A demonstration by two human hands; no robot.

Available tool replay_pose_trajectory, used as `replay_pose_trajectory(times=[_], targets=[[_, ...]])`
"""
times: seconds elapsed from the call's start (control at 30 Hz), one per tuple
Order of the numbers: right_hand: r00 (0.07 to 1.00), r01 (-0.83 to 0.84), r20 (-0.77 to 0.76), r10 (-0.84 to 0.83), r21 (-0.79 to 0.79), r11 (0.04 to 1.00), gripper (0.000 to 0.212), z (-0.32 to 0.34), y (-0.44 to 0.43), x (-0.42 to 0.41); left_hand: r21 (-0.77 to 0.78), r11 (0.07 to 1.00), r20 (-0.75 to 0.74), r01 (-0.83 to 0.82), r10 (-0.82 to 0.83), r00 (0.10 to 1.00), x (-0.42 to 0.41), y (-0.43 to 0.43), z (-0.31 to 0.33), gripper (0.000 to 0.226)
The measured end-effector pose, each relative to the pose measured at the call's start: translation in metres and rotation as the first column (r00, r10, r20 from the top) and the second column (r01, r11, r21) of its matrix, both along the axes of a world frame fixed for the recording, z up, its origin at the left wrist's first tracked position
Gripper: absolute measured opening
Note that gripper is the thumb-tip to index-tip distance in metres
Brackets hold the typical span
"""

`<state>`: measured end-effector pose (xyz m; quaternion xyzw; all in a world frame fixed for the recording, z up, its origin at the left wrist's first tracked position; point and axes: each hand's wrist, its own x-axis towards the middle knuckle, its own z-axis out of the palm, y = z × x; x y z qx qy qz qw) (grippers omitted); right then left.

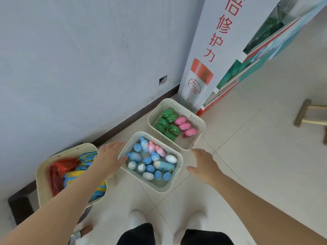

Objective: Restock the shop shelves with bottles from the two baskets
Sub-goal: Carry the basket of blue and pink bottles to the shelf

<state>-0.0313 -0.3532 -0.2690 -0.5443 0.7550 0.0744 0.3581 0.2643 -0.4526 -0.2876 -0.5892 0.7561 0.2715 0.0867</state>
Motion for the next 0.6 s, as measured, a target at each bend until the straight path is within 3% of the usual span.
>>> replay_pose_trajectory(times=[0.2,0.6], targets=[[0.987,-0.142,-0.08,0.141,-0.008,0.99,0.07,-0.116,0.01,0.002,0.012,0.999,0.082,-0.048,0.047,0.996,-0.003,-0.014,-0.108,0.054],[1.0,-0.019,-0.026,0.018,-0.028,0.999,0.071,-0.357,0.009,0.006,-0.004,0.996,0.122,-0.088,0.088,0.989,-0.008,-0.052,-0.33,0.058]])
